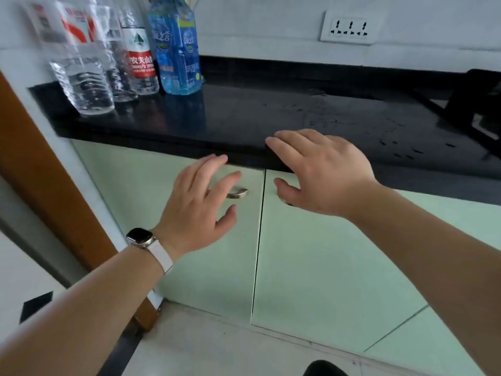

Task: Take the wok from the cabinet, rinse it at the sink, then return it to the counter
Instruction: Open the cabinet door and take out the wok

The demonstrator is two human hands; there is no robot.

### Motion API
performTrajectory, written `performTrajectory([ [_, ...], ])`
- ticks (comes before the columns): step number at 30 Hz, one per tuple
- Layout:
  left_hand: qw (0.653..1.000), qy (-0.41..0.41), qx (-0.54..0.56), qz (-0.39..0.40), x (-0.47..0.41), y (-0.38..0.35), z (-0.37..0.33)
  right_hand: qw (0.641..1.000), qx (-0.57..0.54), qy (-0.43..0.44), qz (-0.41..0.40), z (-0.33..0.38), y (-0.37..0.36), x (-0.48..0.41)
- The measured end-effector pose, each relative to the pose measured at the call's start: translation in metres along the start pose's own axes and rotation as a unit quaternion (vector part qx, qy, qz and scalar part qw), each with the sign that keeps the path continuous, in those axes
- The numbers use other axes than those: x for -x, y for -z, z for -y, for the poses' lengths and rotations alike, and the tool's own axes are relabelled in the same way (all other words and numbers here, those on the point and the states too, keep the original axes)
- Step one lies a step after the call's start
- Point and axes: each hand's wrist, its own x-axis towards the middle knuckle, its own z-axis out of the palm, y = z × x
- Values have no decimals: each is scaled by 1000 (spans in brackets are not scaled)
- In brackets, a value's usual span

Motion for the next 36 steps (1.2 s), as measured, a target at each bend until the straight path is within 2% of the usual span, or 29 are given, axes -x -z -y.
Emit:
performTrajectory([
  [7,997,14,-5,80,21,-2,-1,1000,11,-6,18,-1,2,-1],
  [16,995,63,25,77,41,20,-17,998,27,-18,50,2,8,-2],
  [19,996,46,43,62,60,37,-14,1000,0,1,15,16,11,3],
  [21,996,36,63,44,75,49,-12,996,-83,22,-29,41,5,15],
  [23,997,30,72,28,90,60,-8,976,-213,23,-49,78,-4,31],
  [26,996,26,78,18,113,76,-2,929,-368,32,-32,128,-14,44],
  [29,996,24,88,17,131,90,6,889,-452,74,-5,160,-22,36],
  [33,994,37,99,26,157,111,11,844,-523,118,-8,193,-29,25],
  [36,990,70,117,29,172,132,12,790,-599,130,-4,220,-28,18],
])
